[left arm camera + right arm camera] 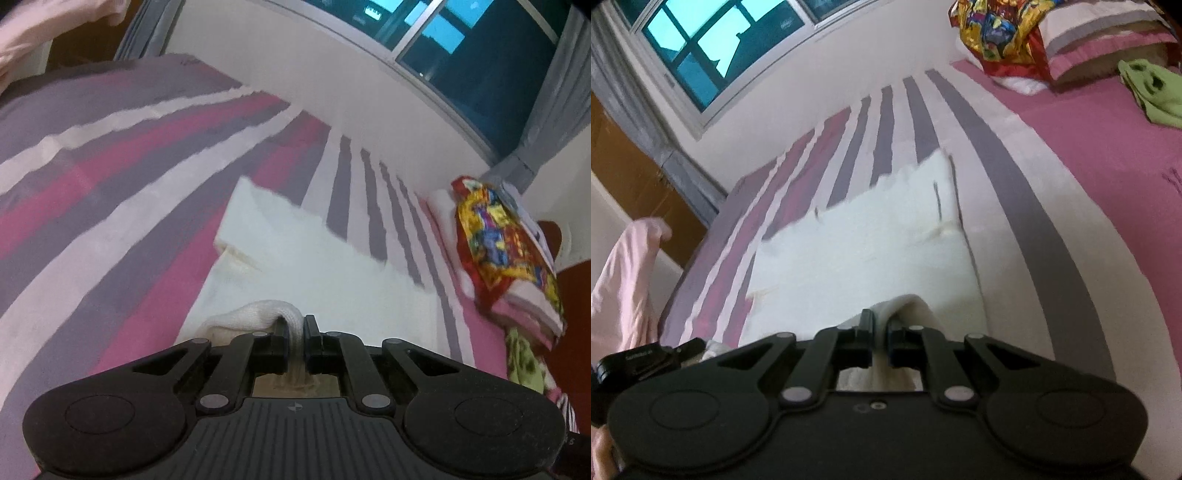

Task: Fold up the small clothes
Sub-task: 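Lift the ribbed hem with both tools and fold it toward the collar, then lower the hem onto the sweater and open both tools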

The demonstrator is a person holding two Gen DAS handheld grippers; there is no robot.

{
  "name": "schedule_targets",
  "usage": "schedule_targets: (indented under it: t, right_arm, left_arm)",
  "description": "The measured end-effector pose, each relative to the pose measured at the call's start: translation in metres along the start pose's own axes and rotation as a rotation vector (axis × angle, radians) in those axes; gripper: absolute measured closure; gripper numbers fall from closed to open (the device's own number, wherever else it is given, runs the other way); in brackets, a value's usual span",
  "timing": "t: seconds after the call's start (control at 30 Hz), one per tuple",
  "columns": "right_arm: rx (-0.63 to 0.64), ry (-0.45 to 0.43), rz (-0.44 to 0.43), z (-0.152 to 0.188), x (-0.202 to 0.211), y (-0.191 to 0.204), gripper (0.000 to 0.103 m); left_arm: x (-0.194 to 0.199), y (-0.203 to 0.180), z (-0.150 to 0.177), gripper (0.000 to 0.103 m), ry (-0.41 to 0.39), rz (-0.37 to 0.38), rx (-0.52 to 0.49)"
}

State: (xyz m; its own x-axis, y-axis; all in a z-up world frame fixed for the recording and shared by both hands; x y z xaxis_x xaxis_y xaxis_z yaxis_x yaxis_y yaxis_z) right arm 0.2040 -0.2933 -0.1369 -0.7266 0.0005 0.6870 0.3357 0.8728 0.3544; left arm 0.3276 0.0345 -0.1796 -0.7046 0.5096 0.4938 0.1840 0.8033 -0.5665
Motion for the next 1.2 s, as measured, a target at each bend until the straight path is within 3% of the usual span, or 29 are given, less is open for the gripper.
schedule_targets:
  t: [0.53, 0.6, 0.67, 0.8, 0.97, 1.03, 1.13, 1.2]
  right_arm:
    - [-0.038, -0.076, 0.044, -0.119, -0.145, 0.002, 0.095]
    - [-0.041, -0.084, 0.06, -0.129, -0.162, 0.0, 0.096]
    - [-0.064, -0.053, 0.078, -0.135, -0.186, -0.006, 0.095]
    - [-0.134, -0.04, 0.137, -0.142, -0.219, -0.024, 0.079]
    - [-0.053, -0.075, 0.194, -0.158, -0.222, -0.024, 0.074]
    - [-0.017, -0.085, 0.221, -0.162, -0.22, -0.022, 0.069]
    - [0.008, -0.114, 0.241, -0.165, -0.212, -0.021, 0.053]
    - [0.041, -0.13, 0.252, -0.166, -0.208, -0.017, 0.054]
  left_arm:
    - [-0.163, -0.011, -0.094, 0.096, -0.058, -0.038, 0.034]
    - [-0.181, -0.009, -0.103, 0.096, -0.056, -0.066, 0.038]
    - [-0.204, -0.002, -0.102, 0.095, -0.001, -0.097, 0.043]
    - [-0.224, 0.009, -0.102, 0.095, 0.036, -0.136, 0.064]
    - [-0.221, 0.002, -0.116, 0.095, 0.036, -0.106, 0.055]
    - [-0.218, 0.001, -0.123, 0.095, 0.034, -0.082, 0.085]
    - [-0.218, 0.0, -0.129, 0.094, 0.056, -0.067, 0.097]
    - [-0.216, -0.001, -0.129, 0.09, 0.064, -0.059, 0.101]
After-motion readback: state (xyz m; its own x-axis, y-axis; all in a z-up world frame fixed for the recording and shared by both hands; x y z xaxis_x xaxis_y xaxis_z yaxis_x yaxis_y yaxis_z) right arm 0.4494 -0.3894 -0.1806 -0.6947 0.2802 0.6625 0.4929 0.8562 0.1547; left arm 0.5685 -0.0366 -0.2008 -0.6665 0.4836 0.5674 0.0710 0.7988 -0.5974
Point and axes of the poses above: each gripper's, at about its wrist camera, not at the fingertips, and x roughly against the way its jaws point, y to its left, z to its underside, the point moved 9 cm from there along -x, roughly the way its jaws point, and after that the axes turned 8 degrees about z, right-handed, at the moved point
